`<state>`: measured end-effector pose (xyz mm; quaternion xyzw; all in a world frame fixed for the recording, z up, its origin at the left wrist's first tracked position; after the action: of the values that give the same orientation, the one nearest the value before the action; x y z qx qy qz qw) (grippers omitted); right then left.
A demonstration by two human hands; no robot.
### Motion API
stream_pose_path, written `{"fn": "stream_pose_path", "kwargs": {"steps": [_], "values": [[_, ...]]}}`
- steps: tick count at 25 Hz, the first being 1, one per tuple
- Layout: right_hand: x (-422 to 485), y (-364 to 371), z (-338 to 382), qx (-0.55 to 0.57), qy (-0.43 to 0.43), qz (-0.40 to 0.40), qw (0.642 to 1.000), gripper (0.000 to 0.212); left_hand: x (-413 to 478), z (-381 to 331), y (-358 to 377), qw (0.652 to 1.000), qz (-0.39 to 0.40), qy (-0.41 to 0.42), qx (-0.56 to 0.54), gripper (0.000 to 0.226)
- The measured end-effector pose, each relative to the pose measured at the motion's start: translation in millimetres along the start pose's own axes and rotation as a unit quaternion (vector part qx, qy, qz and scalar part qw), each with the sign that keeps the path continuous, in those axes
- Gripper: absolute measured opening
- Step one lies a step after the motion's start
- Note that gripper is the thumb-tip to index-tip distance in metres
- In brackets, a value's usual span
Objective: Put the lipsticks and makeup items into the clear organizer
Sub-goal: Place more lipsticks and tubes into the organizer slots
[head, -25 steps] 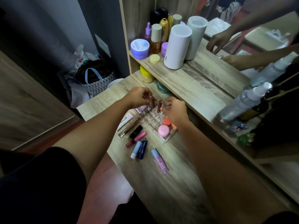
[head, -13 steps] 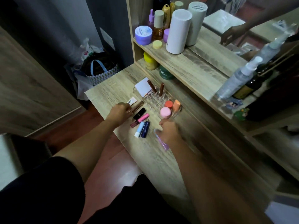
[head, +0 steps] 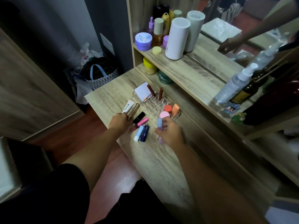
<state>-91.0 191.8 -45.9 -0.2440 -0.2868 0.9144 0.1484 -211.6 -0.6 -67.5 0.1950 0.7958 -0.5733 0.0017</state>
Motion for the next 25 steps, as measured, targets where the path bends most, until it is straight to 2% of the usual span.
{"fn": "stream_pose_path", "kwargs": {"steps": [2, 4, 8, 12, 17, 20, 25], "values": [[7.7, -19.7, 13.6, 0.069, -0.013, -0.023, 0.997, 0.030, -1.0, 2.4, -13.6, 0.999, -0.026, 0.002, -0.025, 0.031], [15.7, -47.7, 28.2, 0.120, -0.031, -0.081, 0.989, 0.026, 1.7, 1.3, -34.6, 0.997, -0.054, 0.023, -0.040, 0.026], [36.5, -88.0, 44.6, 0.162, -0.037, -0.174, 0.970, 0.027, 7.8, -12.0, -83.5, 0.987, -0.119, 0.083, -0.067, 0.021], [58.1, -91.2, 44.3, 0.202, -0.001, -0.185, 0.962, 0.029, 21.9, -42.5, -102.8, 0.980, -0.115, 0.140, -0.087, 0.024], [76.0, -78.8, 48.2, 0.157, -0.008, -0.168, 0.973, 0.027, 44.3, -82.3, -91.2, 0.974, -0.071, 0.216, -0.020, 0.028], [82.3, -71.1, 47.9, 0.114, -0.006, -0.165, 0.980, 0.024, 54.7, -89.4, -82.5, 0.972, -0.044, 0.232, 0.003, 0.031], [95.8, -66.5, 54.7, 0.089, -0.012, -0.156, 0.984, 0.019, 66.5, -99.1, -83.8, 0.969, -0.046, 0.234, -0.069, 0.030]]}}
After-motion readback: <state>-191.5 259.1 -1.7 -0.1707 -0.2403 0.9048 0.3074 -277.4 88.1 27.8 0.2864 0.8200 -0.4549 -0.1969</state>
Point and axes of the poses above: each hand's wrist, its own x-axis towards the middle knuckle, its own y-axis out of the palm, z = x × y, the point moved 10 cm from there along x, towards the middle knuckle, and after that the axes turned 3 degrees about y, right-handed, at the moved point
